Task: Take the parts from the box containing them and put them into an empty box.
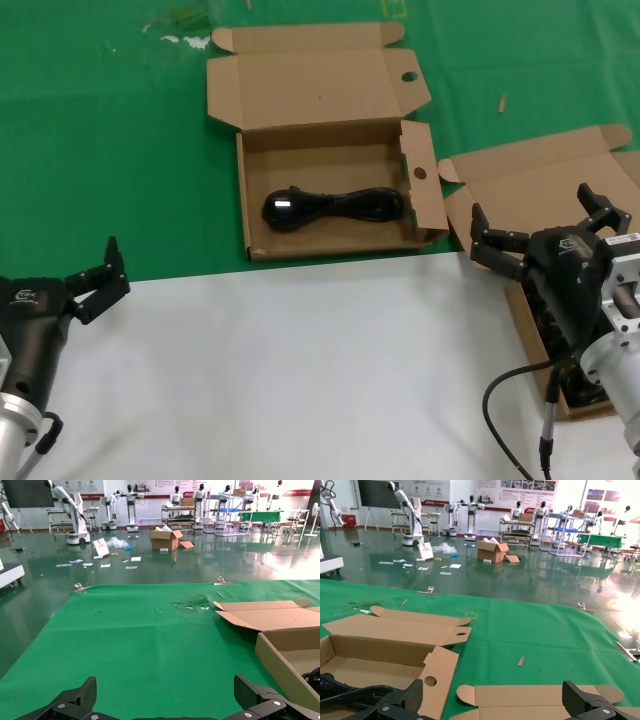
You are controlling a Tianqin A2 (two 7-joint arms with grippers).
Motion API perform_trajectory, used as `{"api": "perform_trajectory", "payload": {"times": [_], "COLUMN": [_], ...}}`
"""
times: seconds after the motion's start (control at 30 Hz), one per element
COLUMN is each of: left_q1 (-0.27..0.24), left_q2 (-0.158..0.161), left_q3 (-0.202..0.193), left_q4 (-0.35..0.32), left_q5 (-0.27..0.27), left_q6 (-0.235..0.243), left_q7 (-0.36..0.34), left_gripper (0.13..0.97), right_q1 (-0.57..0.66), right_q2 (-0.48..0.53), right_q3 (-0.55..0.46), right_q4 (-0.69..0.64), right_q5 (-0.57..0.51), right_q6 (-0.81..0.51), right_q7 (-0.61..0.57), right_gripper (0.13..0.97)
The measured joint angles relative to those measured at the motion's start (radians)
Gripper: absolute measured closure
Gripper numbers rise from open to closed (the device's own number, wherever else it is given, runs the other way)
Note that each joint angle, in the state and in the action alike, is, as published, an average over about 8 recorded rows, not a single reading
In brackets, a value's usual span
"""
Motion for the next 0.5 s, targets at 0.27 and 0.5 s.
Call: {"api": "perform_trajectory", "payload": {"times": [0.27, 0.5], "left_q1": [0.0, 0.0], "left_q2": [0.0, 0.0], "left_q3": [0.0, 0.0], "left_q4": [0.0, 0.0], "left_q5": [0.0, 0.0], "left_q6": [0.0, 0.0], "left_q7": [0.0, 0.0], "left_gripper": [0.132, 0.132], "right_q1": [0.0, 0.0], "right_q2": [0.0, 0.0], "right_q3": [0.0, 0.0], "right_q4": [0.0, 0.0], "right_q5": [0.0, 0.0], "right_q6": [0.0, 0.0], "right_q7": [0.0, 0.0], "right_gripper": [0.129, 0.129]}}
